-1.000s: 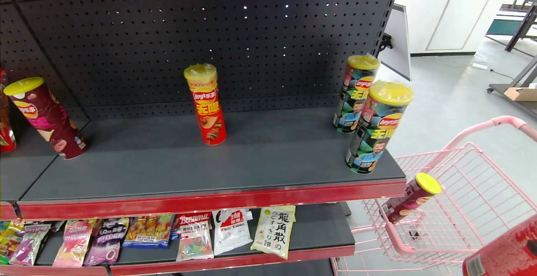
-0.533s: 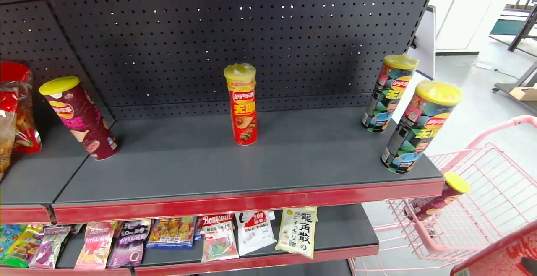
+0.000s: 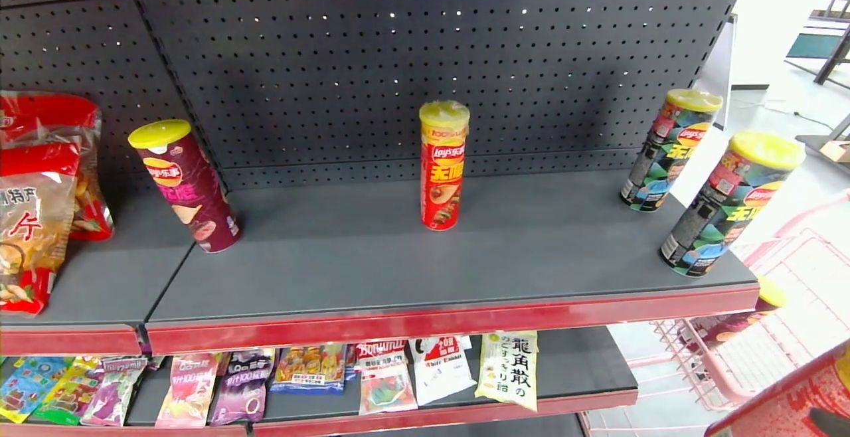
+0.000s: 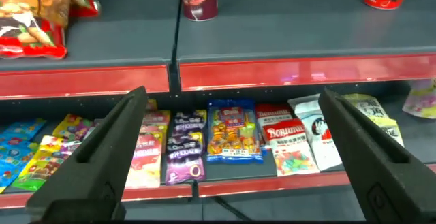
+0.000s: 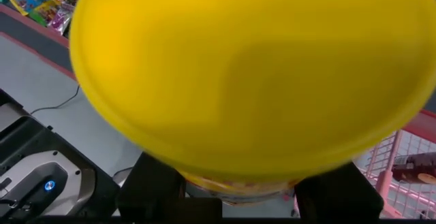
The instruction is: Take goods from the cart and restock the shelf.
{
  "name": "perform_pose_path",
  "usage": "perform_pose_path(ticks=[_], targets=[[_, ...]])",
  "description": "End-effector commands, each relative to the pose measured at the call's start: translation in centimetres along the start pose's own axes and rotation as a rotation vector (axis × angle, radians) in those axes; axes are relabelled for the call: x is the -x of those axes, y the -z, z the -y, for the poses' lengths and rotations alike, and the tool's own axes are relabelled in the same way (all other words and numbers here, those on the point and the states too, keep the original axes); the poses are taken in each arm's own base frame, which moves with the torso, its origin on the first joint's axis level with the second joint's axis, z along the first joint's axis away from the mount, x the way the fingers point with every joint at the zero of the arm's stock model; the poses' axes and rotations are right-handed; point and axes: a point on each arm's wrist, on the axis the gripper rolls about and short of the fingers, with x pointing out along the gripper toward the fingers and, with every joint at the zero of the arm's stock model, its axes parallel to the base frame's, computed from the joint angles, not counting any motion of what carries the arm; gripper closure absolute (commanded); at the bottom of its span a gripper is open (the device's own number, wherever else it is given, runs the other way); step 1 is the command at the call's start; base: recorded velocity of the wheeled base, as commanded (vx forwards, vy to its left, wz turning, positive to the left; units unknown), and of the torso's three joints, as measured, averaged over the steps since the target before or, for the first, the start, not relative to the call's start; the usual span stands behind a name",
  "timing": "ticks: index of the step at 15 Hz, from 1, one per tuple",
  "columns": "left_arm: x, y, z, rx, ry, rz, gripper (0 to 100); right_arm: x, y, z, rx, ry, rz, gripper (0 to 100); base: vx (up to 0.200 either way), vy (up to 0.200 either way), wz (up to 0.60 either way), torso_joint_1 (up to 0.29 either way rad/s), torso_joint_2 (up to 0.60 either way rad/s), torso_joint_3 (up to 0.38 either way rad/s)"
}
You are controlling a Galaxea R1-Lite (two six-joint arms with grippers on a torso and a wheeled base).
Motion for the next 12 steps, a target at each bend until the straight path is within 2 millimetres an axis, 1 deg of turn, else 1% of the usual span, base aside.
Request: perform_pose_path(ticks=[1, 4, 10, 12], targets=[[-0.01, 0.00, 0.00, 0.000, 0.001, -0.001, 0, -0.08, 0.06, 0.01, -0.001, -0.001, -0.005, 100, 0.000, 0.000, 0.00, 0.000, 0.00, 0.000], [-0.01, 0.02, 0.00, 0.000, 0.000, -0.002, 0, -0.07, 0.11, 0.00, -0.001, -0.001, -0.005, 100, 0.000, 0.000, 0.00, 0.000, 0.00, 0.000], [-0.01, 0.00, 0.00, 0.003, 0.001, -0.001, 0, -0.16, 0.27, 0.00, -0.003, -0.002, -0.013, 100, 0.200, 0.000, 0.00, 0.003, 0.00, 0.001], [-0.01, 0.00, 0.00, 0.004, 0.000, -0.001, 0, -0.06, 0.32, -0.03, -0.002, -0.001, -0.008, 100, 0.000, 0.000, 0.00, 0.000, 0.00, 0.000]])
